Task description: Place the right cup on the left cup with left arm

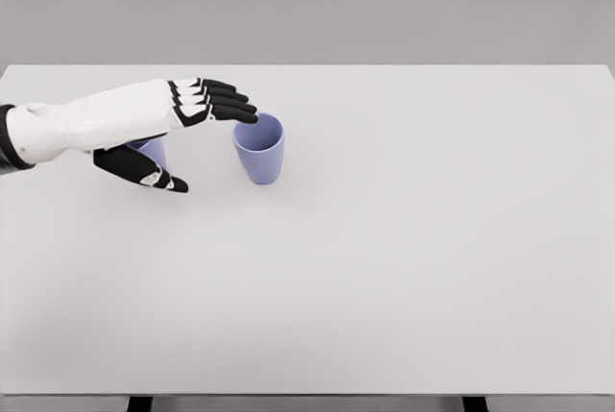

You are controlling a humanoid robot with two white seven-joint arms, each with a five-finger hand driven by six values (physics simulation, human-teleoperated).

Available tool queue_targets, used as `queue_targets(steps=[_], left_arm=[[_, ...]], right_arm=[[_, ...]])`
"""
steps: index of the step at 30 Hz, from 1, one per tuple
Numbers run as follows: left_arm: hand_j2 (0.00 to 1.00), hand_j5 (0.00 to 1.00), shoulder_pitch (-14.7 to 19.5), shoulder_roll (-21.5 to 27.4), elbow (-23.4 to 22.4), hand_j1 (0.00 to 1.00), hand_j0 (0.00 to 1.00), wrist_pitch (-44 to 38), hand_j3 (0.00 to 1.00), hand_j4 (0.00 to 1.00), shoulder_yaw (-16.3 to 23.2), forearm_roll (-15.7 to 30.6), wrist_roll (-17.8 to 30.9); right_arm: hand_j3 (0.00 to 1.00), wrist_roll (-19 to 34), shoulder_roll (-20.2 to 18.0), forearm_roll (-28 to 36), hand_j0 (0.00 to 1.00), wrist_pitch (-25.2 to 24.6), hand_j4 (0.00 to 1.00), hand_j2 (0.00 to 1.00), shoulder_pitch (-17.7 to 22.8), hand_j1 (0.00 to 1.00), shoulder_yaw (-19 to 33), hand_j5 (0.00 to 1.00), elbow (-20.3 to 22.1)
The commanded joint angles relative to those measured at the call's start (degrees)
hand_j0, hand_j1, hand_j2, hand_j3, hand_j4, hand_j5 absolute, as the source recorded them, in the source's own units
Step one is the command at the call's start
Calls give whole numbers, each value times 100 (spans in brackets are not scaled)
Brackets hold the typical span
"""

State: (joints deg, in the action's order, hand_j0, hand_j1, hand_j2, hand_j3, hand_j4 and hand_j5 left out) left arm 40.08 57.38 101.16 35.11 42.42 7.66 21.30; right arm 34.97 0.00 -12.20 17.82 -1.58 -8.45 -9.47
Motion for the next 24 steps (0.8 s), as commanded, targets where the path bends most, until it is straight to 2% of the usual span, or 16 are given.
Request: queue_targets(steps=[1,3,4,8,10,11,12,13,14,15,16,18,20,21,22,24], left_arm=[[100,100,0,-8,1,100,100,-11,100,100,65,43,-3],[100,100,26,-16,1,100,100,-11,100,100,179,25,-3],[100,100,193,-16,-8,100,100,-11,100,100,188,34,-3],[100,100,439,-201,0,100,100,-11,100,100,337,-19,-3],[100,100,949,-368,-8,100,100,-11,100,100,952,34,-108],[100,100,1046,-359,1,100,100,-11,100,100,1023,43,-222],[100,100,1046,-350,1,100,100,-11,100,100,1014,52,-643],[100,100,1063,-333,1,100,100,-11,100,100,1049,52,-698],[99,99,1081,-324,1,99,99,-11,99,99,1128,52,-101],[97,97,1090,-324,1,97,97,-57,97,97,1119,43,699],[97,97,1160,-350,1,97,97,-724,97,97,1128,25,1113],[100,100,1160,-315,1,100,100,-927,100,100,1128,-115,1175],[100,100,1652,-377,-17,100,100,-971,100,100,1277,-273,1148],[100,100,1959,-386,-35,100,100,-1094,100,100,1576,-256,1043],[100,100,2162,-517,-114,100,100,-1252,100,100,1884,-247,727],[100,100,2408,-860,-579,100,100,-1270,100,100,2288,-230,568]], right_arm=[[100,3,0,-1,100,2,100,100,9,100,1,100,-11],[100,3,0,-19,100,11,100,100,70,100,10,100,41],[100,3,0,-10,100,11,100,100,62,100,1,100,24],[100,3,0,-10,100,11,100,100,70,100,10,100,6],[100,3,0,-10,100,11,100,100,70,100,1,100,6],[100,3,0,-10,100,11,100,100,70,100,10,100,6],[100,3,0,-10,100,11,100,100,70,100,1,100,6],[100,3,0,-10,100,11,100,100,70,100,1,100,6],[100,3,0,-10,100,11,100,100,70,100,1,100,6],[100,3,0,-10,100,11,100,100,70,100,10,100,6],[100,3,0,-10,100,11,100,100,70,100,1,100,6],[100,3,0,-10,100,11,100,100,70,100,10,100,6],[100,3,0,-10,100,11,100,100,70,100,1,100,6],[100,3,0,-10,100,11,100,100,70,100,1,100,6],[100,3,0,-10,100,11,100,100,70,100,1,100,6],[100,3,0,-10,100,11,100,100,70,100,1,100,6]])
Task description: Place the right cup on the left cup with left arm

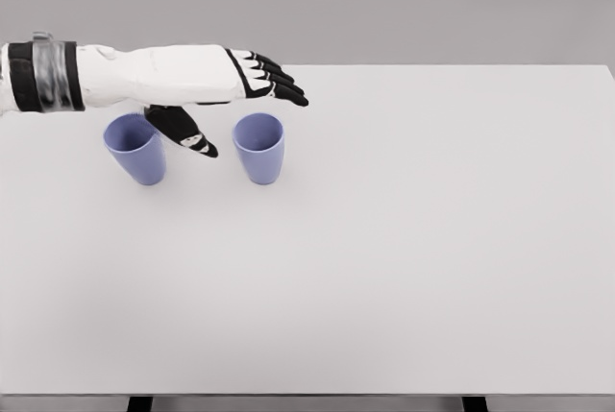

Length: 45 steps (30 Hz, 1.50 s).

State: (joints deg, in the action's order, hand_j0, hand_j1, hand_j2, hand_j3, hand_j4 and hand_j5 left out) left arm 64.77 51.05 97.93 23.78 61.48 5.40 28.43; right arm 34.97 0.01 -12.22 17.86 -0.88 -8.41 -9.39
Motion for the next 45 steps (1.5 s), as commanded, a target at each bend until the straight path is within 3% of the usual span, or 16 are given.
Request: queue_targets(steps=[1,3,4,8,15,19,26,30,45], left_arm=[[100,100,44,-306,-555,100,100,-137,100,100,611,49,-153],[100,100,88,-403,-872,100,100,-216,100,100,795,506,-171],[100,100,106,-438,-977,100,100,-243,100,100,813,506,-188],[100,100,106,-455,-1382,100,100,-208,100,100,963,374,-461],[100,100,18,-842,-1549,100,100,-234,100,100,971,-57,-461],[100,100,18,-842,-1584,100,100,-234,100,100,971,-57,-461],[100,100,26,-860,-2032,100,100,-234,100,100,1086,-136,-469],[100,100,-17,-1132,-2348,100,100,-225,100,100,1103,-276,-461],[100,100,-88,-1554,-2735,100,100,-216,100,100,1094,-426,-461]], right_arm=[[100,3,-1,-8,100,7,100,100,0,100,-3,100,-1],[100,3,-1,-8,100,7,100,100,0,100,6,100,-1],[100,3,-1,-8,100,7,100,100,0,100,6,100,-1],[100,3,-1,-8,100,7,100,100,0,100,-3,100,-1],[100,3,-1,-8,100,7,100,100,0,100,-3,100,-1],[100,3,-1,-8,100,7,100,100,0,100,-3,100,-1],[100,3,-1,-8,100,7,100,100,0,100,-3,100,-1],[100,3,-1,-8,100,7,100,100,0,100,-3,100,-1],[100,3,-1,-8,100,7,100,100,0,100,6,100,-1]])
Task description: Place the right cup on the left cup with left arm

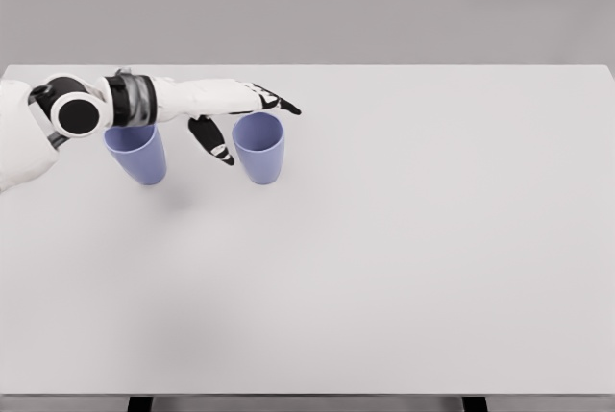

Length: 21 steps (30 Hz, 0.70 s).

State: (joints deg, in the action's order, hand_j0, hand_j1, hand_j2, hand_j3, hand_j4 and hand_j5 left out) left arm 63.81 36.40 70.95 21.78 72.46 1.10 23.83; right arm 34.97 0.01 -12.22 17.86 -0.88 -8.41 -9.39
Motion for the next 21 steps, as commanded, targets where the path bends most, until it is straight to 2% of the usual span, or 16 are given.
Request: queue_targets(steps=[1,8,10,11,17,21], left_arm=[[100,100,-26,-89,-98,100,100,-16,100,100,-4,-13,-1],[98,98,-106,-238,-274,98,98,-34,98,98,-4,-31,-10],[89,89,-114,-238,-274,89,89,-34,89,89,-13,-22,-10],[81,81,-123,-238,-265,81,81,-34,81,81,-13,-22,-10],[45,45,-158,-186,-248,45,45,-8,45,45,-13,-13,16],[41,41,-158,-159,-151,41,41,45,41,41,-83,-4,43]], right_arm=[[100,3,-1,-9,100,7,100,100,0,100,-3,100,-1],[100,3,-1,-9,100,7,100,100,0,100,6,100,-1],[100,3,-1,-9,100,7,100,100,0,100,-3,100,-1],[100,3,-1,-9,100,7,100,100,0,100,6,100,-1],[100,3,-1,-9,100,7,100,100,0,100,6,100,-1],[100,3,-1,-9,100,7,100,100,0,100,-3,100,-1]])
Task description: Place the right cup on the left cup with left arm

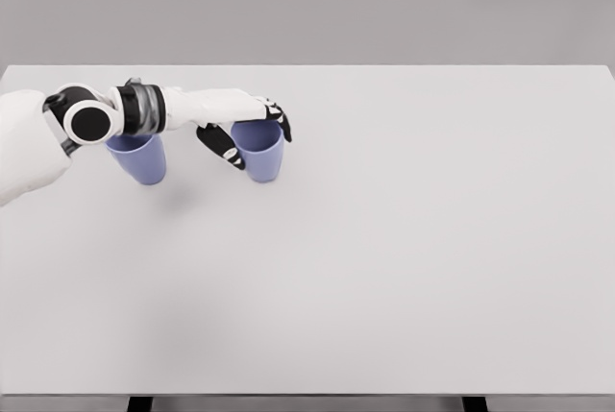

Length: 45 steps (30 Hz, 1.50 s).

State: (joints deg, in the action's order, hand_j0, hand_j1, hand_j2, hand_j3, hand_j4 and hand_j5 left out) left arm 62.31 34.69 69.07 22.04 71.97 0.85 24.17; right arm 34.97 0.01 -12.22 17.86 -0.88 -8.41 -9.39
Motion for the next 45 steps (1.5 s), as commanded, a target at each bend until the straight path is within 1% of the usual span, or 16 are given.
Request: queue_targets(steps=[1,5,8,11,12,16,24,28,29,30,31,34,37,40,43,45], left_arm=[[40,40,0,38,141,40,40,20,40,40,-52,38,18],[39,39,211,618,792,39,39,20,39,39,-140,284,9],[37,37,413,969,1091,37,37,28,37,37,-140,512,18],[37,37,650,1295,1205,37,37,81,37,37,-140,671,27],[37,37,677,1374,1223,37,37,81,37,37,-140,697,27],[37,37,826,1682,1223,37,37,116,37,37,-131,829,36],[37,37,940,2297,1082,37,37,125,37,37,-113,1128,44],[37,37,949,2420,959,37,37,125,37,37,-78,1224,53],[37,37,949,2437,950,37,37,125,37,37,-61,1216,114],[37,37,958,2508,950,37,37,125,37,37,-61,1216,413],[37,37,1002,2543,950,37,37,125,37,37,-61,1216,563],[37,37,1002,2587,810,37,37,125,37,37,-52,1207,747],[37,37,1037,2587,783,37,37,134,37,37,-52,1207,756],[38,38,1028,2534,485,38,38,239,38,38,-34,1189,747],[38,38,1011,2525,458,38,38,239,38,38,-34,1189,739],[38,38,993,2525,537,38,38,257,38,38,-34,1189,756]], right_arm=[[100,3,-1,-8,100,7,100,100,0,100,6,100,-1],[100,3,-1,-8,100,7,100,100,0,100,6,100,-1],[100,3,-1,-8,100,7,100,100,0,100,-3,100,-1],[100,3,-1,-8,100,7,100,100,0,100,-3,100,-1],[100,3,-1,-8,100,7,100,100,0,100,6,100,-1],[100,3,-1,-8,100,7,100,100,0,100,-3,100,-1],[100,3,-1,-8,100,7,100,100,0,100,-3,100,-1],[100,3,-1,-8,100,7,100,100,0,100,6,100,-1],[100,3,-1,-8,100,7,100,100,0,100,-3,100,-1],[100,3,-1,-8,100,7,100,100,0,100,6,100,-1],[100,3,-1,-8,100,7,100,100,0,100,6,100,-1],[100,3,-1,-8,100,7,100,100,0,100,6,100,-1],[100,3,-1,-8,100,7,100,100,0,100,-3,100,-1],[100,3,-1,-8,100,7,100,100,0,100,-3,100,-1],[100,3,-1,-8,100,7,100,100,0,100,6,100,-1],[100,3,-1,-8,100,7,100,100,0,100,-3,100,-1]])
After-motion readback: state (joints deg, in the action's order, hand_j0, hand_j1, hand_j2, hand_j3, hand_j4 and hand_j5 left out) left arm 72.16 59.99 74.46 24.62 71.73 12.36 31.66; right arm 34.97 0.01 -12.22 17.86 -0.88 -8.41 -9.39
